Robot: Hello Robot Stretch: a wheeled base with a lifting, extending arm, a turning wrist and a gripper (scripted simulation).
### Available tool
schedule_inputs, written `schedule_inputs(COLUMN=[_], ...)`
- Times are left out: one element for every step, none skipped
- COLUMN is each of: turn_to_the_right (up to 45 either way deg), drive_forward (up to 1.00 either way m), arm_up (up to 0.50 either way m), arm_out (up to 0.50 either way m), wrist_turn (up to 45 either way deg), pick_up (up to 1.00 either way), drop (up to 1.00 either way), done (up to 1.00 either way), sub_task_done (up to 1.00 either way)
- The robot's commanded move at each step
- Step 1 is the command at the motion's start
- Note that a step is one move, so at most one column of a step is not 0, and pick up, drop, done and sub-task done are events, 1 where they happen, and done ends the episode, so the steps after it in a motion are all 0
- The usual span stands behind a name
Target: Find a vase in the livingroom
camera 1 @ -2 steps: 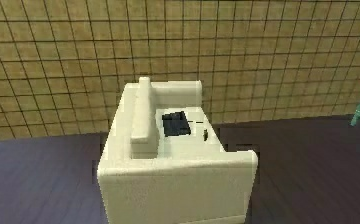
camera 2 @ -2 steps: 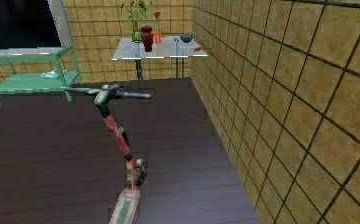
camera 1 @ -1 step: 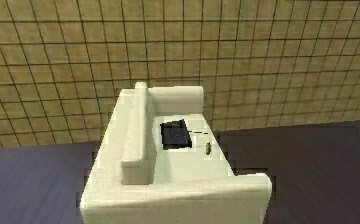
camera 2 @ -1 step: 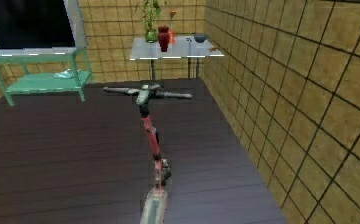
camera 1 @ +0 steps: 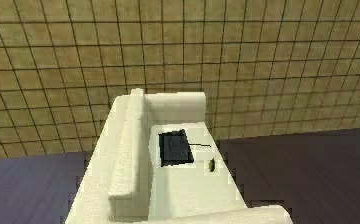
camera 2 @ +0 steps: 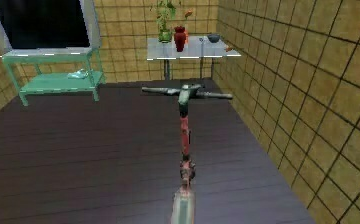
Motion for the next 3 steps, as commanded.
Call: schedule_inputs(turn_to_the_right=[-45.0, -45.0, -45.0], drive_forward=[0.00, 0.00, 0.00], arm_up=[0.00, 0.00, 0.00], arm_out=[0.00, 0.00, 0.00], wrist_turn=[0.0, 0.0, 0.0], pick_up=[0.00, 0.00, 0.00], drop=[0.00, 0.00, 0.00], done=[0.00, 0.00, 0.00], sub_task_done=[0.00, 0.00, 0.00])
